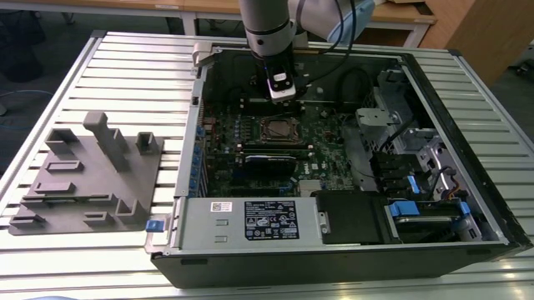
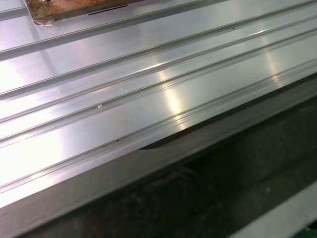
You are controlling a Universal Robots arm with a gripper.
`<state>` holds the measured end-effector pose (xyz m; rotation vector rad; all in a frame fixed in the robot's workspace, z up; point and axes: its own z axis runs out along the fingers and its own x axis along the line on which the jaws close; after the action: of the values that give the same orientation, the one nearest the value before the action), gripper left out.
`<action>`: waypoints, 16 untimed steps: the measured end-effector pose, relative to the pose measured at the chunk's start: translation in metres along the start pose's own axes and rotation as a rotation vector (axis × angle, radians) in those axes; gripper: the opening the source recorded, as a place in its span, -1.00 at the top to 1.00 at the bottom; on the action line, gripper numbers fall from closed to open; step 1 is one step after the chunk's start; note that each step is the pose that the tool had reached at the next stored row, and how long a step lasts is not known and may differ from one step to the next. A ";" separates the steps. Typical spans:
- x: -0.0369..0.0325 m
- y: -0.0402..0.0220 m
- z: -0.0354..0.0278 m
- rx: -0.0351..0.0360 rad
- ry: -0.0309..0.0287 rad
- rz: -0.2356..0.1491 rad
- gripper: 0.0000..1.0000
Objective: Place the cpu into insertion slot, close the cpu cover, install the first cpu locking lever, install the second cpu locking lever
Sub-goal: 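Install the first cpu locking lever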
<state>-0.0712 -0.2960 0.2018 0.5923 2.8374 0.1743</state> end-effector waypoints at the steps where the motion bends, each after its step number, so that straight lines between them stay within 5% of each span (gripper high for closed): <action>1: 0.0001 0.0001 0.0001 0.0000 -0.0001 0.000 0.79; 16: 0.0012 -0.0007 0.0028 -0.0038 -0.0027 -0.020 0.79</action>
<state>-0.0717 -0.2960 0.1987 0.5632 2.8386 0.1752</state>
